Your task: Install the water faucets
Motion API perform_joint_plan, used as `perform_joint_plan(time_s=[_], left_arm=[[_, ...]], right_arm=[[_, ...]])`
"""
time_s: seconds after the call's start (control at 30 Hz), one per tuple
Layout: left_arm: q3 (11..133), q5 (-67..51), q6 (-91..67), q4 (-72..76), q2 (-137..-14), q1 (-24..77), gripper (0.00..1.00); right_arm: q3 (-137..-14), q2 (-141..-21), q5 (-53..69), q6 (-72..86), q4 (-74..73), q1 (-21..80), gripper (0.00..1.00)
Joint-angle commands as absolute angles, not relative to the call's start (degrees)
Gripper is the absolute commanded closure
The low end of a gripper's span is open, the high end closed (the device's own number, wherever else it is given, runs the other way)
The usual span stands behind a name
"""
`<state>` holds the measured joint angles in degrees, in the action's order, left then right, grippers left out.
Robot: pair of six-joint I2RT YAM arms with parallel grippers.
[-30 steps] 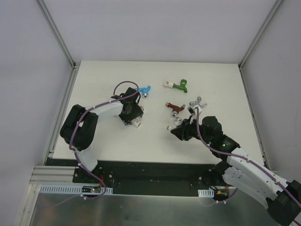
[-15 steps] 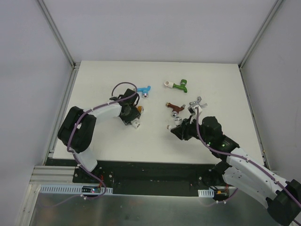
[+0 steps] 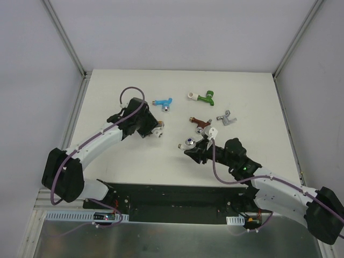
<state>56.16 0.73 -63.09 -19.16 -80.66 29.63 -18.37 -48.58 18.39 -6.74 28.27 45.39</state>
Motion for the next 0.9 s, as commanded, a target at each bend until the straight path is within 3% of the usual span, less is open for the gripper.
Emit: perform_joint_plan(time_s=[0.0,0.4,0.87], left_arm=[[54.5,-2.9,-66.0,-17.1,-74.5,29.9,1.0],[55.1,-4.2,-73.0,-17.2,-68.4,29.8,1.0],[58.5,-6.7,-70.0,-17.4,-67.1,29.9,1.0]], right_arm=[[-22.4,-52.7,18.2,-22.1,39.9,48.8,1.0],[-31.3,-65.4,14.9,-42.4,48.2,53.3,1.0],[-33.8,-68.6,18.5,-47.8,45.9,54.5,1.0]])
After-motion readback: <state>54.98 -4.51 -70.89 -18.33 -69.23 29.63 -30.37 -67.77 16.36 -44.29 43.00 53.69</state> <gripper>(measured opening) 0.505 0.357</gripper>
